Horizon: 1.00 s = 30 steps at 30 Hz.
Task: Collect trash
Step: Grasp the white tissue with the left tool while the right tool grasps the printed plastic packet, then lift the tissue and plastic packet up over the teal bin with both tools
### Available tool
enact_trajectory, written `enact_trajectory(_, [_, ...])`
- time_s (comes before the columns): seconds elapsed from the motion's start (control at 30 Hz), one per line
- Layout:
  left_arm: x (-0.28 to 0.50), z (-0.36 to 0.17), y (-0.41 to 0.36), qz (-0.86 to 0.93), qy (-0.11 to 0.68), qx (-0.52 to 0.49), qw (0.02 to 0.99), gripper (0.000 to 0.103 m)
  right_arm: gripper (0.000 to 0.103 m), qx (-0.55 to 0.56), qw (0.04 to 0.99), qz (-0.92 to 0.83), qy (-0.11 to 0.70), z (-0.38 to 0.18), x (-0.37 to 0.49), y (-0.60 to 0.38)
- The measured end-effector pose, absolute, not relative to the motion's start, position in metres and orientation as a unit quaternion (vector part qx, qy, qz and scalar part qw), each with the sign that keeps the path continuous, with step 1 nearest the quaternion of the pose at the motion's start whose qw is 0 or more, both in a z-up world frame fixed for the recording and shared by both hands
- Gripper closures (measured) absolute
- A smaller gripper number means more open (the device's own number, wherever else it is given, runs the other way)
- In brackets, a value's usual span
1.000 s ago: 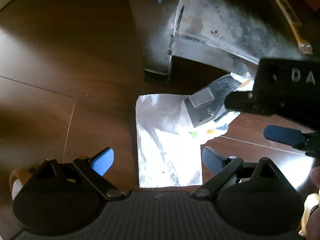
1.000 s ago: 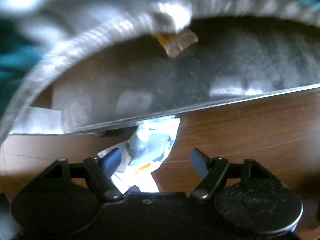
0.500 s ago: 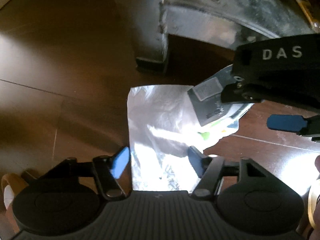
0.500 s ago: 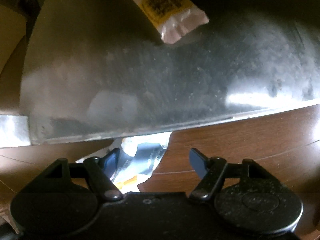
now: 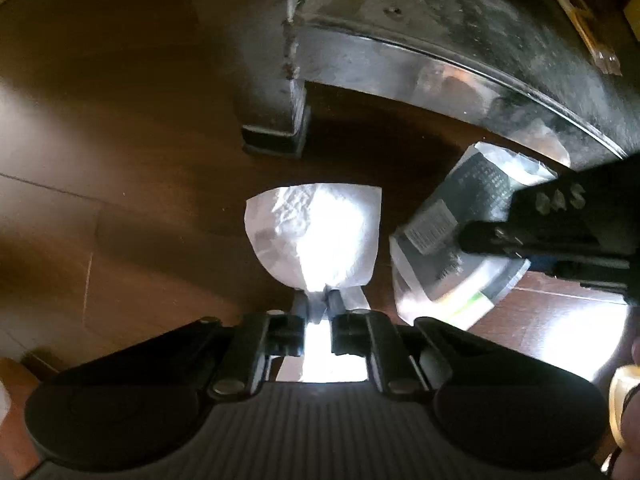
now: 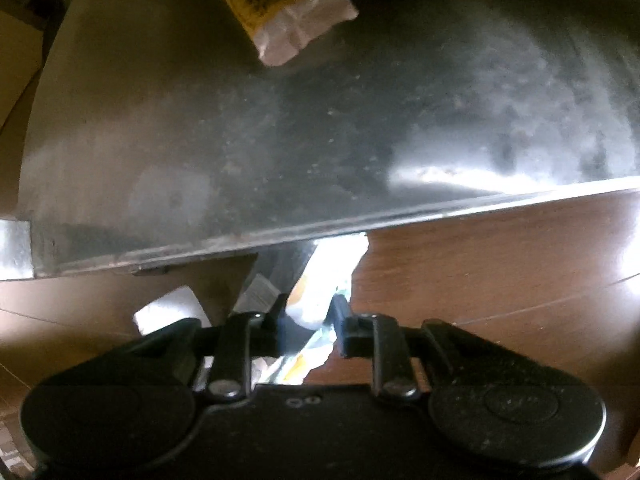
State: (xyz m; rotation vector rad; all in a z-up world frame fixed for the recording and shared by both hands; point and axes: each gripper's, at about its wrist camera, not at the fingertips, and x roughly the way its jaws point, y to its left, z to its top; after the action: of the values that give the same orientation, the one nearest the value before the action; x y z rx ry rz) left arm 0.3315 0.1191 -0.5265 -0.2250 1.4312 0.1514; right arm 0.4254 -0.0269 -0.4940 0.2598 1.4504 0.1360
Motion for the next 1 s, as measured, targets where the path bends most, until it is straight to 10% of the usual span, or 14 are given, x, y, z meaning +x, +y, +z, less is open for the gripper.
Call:
enact_trajectory(0.6, [0.313,-0.441,0.083,0.073,0.673,-0.104,0.729,0.097,0.098,0.098,0.752,0.053,0.650,-0.419,0.330,-0.107])
enact_trajectory(1.0, [0.273,-0.260,0.062,0.040,0.574,-0.096,0.812,0.097,0.099,0.071,0.819,0.116,0.558,-0.261,0.275,-0.130])
